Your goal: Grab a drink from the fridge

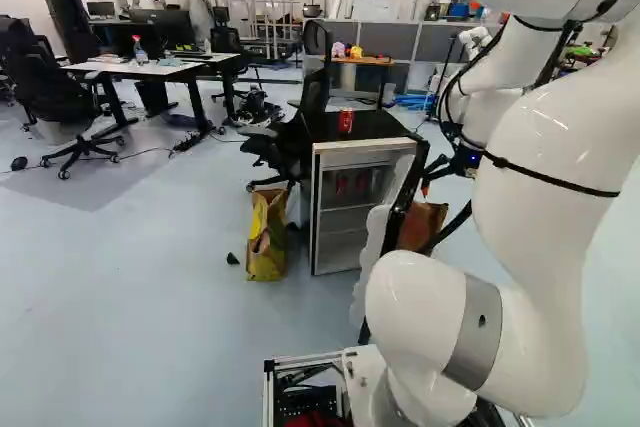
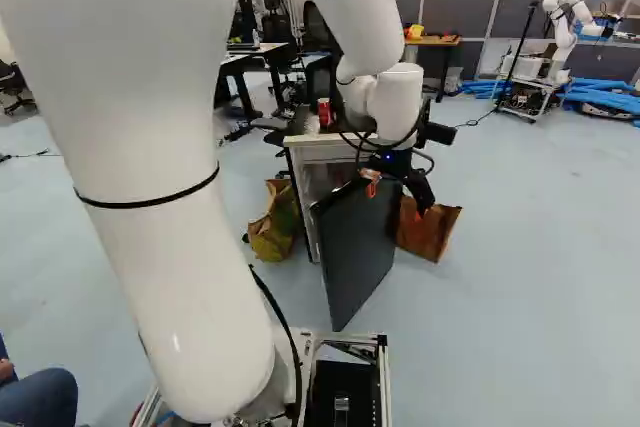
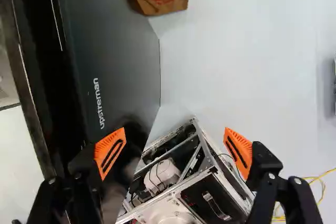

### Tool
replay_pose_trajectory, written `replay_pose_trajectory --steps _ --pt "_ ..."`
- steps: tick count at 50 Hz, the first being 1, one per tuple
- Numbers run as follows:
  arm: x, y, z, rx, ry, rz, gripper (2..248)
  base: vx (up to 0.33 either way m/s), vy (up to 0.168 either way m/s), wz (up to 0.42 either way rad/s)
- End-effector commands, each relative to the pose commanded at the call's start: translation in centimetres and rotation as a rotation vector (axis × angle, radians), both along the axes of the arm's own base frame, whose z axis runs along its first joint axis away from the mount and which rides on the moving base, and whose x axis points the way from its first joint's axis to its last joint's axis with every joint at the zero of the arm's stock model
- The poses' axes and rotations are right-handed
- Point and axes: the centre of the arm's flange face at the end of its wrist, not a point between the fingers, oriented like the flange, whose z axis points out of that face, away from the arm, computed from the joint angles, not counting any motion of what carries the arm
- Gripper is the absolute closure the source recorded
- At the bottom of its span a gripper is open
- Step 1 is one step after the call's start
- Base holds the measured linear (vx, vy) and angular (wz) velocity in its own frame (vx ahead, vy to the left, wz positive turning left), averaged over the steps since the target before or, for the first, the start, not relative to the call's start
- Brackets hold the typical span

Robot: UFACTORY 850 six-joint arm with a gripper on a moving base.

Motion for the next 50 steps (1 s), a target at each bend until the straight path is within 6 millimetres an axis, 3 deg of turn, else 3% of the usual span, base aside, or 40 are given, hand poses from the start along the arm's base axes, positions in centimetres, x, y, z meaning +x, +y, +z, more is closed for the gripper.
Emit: replay_pose_trajectory --steps 18,50 --pt "0.7 3.5 0.0 -0.018 0.020 0.110 3 0.000 0.000 0.000" --pt "3.9 9.5 0.0 -0.043 0.032 0.302 3 0.000 0.000 0.000"
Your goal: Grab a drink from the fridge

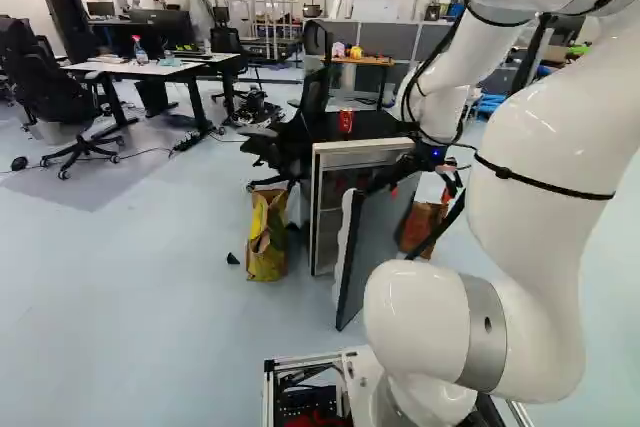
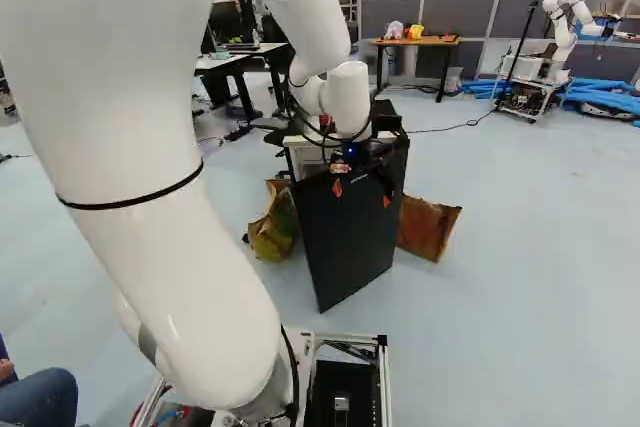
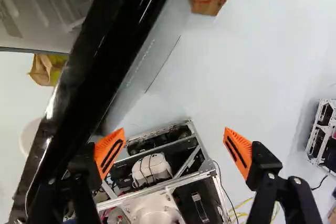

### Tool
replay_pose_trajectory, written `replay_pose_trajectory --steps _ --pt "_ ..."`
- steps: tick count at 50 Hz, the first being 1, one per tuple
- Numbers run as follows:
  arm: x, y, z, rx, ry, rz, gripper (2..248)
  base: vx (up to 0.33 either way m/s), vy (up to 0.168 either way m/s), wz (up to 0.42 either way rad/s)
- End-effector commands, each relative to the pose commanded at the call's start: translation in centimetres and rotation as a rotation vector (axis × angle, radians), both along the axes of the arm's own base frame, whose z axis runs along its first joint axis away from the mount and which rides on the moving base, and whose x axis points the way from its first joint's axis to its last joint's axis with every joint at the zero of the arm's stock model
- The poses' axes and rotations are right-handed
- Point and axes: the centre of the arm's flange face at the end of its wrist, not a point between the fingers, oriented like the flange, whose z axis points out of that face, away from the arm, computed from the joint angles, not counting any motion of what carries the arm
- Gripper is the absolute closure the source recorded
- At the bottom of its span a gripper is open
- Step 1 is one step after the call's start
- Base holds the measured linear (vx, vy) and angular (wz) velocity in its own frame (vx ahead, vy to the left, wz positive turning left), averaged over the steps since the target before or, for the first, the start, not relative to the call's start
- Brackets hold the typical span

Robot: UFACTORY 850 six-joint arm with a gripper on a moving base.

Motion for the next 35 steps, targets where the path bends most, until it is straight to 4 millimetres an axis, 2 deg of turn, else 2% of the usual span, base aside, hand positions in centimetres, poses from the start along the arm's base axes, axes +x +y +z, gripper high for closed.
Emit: replay_pose_trajectory --steps 35 --pt "5.0 5.2 0.1 -0.005 -0.014 0.140 3 0.000 0.000 0.000"
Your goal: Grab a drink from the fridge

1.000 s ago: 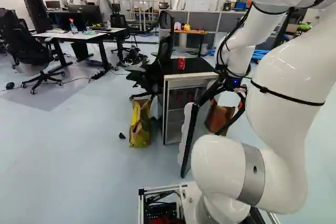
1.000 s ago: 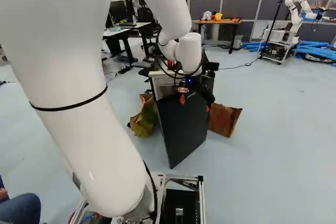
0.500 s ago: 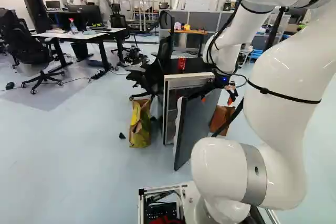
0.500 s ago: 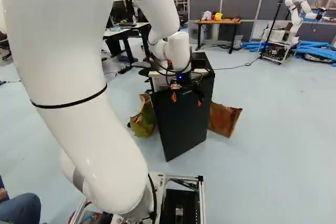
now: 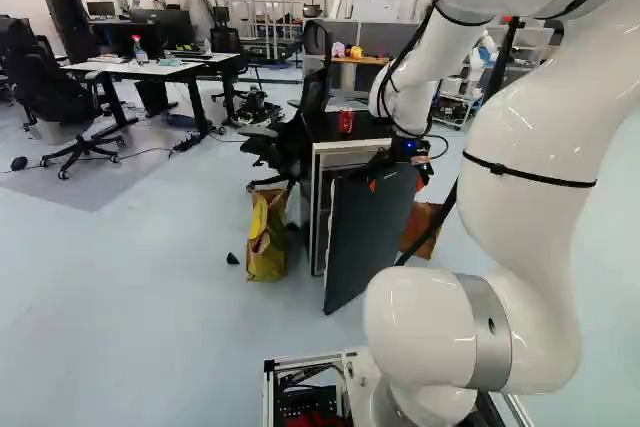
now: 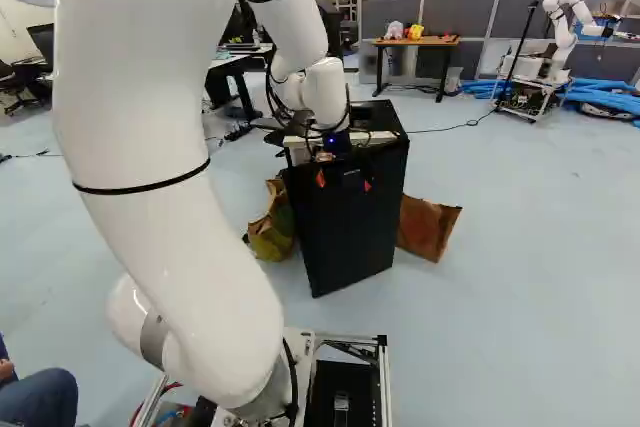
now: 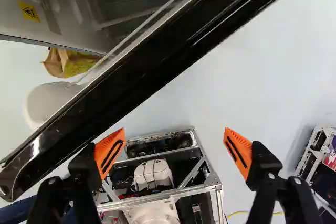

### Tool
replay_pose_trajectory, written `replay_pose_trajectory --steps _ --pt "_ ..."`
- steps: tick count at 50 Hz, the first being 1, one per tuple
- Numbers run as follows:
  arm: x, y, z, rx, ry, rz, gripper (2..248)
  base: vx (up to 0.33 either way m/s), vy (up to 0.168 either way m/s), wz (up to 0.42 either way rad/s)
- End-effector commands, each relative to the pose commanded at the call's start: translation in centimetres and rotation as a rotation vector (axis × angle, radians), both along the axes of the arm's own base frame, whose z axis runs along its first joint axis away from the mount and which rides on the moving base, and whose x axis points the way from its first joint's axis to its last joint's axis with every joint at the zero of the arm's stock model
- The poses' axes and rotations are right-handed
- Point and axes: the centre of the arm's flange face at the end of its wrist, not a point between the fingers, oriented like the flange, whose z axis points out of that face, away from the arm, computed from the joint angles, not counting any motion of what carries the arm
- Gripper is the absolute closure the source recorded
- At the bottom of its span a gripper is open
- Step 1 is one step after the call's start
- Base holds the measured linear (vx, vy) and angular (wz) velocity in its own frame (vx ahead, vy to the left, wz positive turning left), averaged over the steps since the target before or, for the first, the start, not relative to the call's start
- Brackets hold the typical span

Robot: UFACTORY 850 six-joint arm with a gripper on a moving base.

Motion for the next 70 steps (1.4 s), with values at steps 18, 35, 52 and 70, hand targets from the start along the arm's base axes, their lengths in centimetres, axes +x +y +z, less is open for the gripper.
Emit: replay_pose_trajectory --steps 18,35,52,70 --pt "2.8 1.9 0.0 -0.003 -0.013 0.052 3 0.000 0.000 0.000" --pt "5.2 3.5 0.1 -0.006 -0.026 0.090 3 0.000 0.000 0.000" --pt "6.6 4.2 0.1 -0.007 -0.036 0.108 3 0.000 0.000 0.000" --pt "6.8 4.2 0.1 -0.010 -0.058 0.110 3 0.000 0.000 0.000"
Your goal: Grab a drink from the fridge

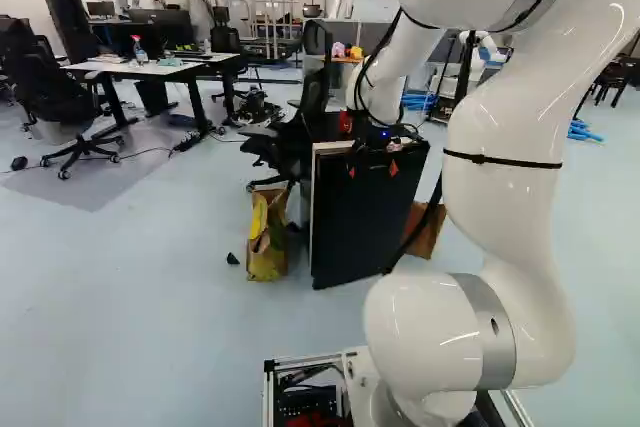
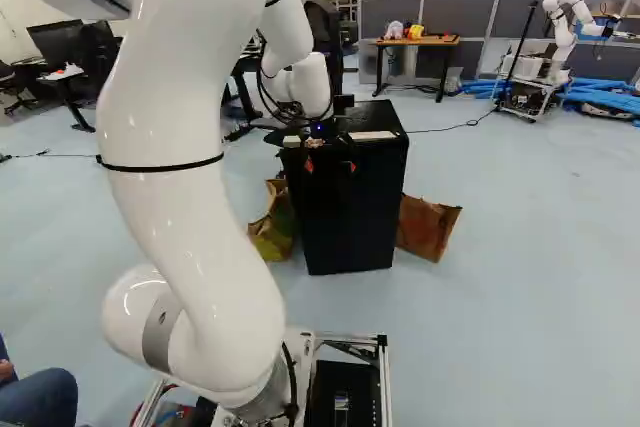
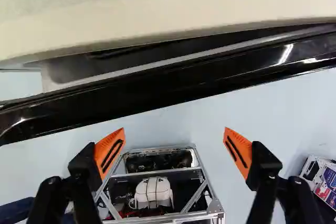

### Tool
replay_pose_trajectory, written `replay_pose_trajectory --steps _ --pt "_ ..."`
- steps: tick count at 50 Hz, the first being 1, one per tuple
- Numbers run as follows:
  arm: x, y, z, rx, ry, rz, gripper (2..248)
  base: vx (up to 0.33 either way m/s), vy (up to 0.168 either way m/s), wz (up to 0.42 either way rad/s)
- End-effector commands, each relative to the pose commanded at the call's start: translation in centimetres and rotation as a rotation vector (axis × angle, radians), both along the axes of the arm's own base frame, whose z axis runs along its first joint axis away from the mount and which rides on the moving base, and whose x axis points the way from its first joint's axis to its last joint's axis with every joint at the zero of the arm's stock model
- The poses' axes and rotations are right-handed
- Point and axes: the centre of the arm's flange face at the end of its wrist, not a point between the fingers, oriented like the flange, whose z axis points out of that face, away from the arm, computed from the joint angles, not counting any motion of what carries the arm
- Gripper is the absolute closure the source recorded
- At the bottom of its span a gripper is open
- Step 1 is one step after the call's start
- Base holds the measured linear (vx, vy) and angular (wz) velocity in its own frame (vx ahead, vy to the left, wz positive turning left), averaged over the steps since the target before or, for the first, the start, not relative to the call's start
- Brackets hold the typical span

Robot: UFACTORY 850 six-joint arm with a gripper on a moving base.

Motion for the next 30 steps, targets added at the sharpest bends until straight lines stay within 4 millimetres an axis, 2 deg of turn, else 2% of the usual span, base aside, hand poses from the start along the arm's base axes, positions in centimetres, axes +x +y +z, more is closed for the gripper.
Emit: replay_pose_trajectory --steps 30 --pt "1.7 0.6 0.1 -0.004 -0.043 0.017 3 0.000 0.000 0.000"
